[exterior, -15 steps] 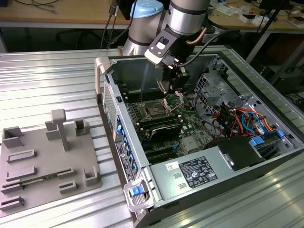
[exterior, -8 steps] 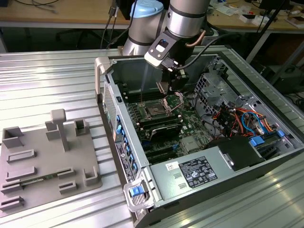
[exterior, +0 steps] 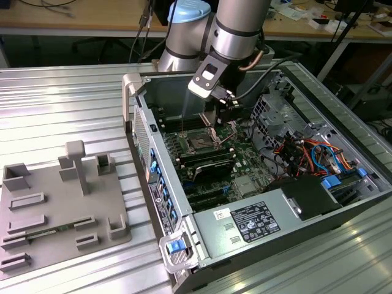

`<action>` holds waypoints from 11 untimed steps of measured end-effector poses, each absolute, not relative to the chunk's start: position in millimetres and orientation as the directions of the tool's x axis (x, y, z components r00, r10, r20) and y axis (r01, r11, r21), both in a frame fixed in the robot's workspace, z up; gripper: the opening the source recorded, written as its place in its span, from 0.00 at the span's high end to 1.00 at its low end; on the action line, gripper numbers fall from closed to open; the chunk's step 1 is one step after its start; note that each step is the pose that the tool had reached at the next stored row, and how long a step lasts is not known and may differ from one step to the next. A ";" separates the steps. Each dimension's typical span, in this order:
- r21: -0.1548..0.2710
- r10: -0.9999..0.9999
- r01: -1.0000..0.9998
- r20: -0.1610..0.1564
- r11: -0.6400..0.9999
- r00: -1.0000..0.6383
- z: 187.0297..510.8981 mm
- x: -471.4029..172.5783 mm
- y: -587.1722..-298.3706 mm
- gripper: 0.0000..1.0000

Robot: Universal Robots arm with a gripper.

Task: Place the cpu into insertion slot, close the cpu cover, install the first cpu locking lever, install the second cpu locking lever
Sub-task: 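Place the cpu into insertion slot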

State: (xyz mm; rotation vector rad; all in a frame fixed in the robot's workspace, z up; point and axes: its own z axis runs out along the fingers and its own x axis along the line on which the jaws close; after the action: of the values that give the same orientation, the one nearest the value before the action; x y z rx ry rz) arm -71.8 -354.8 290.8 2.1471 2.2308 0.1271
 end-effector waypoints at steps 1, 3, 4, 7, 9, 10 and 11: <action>0.089 0.999 0.995 0.026 0.037 -0.039 288.5 -71.2 -354.8 0.46; 0.089 0.999 0.995 0.026 0.037 -0.039 284.3 -69.6 -354.4 0.46; 0.089 0.999 0.995 0.026 0.037 -0.039 282.4 -68.9 -354.3 0.46; 0.088 0.999 0.995 0.026 0.036 -0.039 273.1 -67.6 -354.0 0.46; 0.088 0.999 0.995 0.026 0.036 -0.039 268.6 -67.5 -353.7 0.46; 0.088 0.999 0.995 0.026 0.036 -0.039 266.8 -67.4 -353.6 0.46; 0.088 0.999 0.995 0.026 0.036 -0.039 263.8 -67.5 -353.5 0.46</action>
State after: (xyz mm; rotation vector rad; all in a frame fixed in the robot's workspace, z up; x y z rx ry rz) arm -67.5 -353.5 263.8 2.1481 2.2304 0.1270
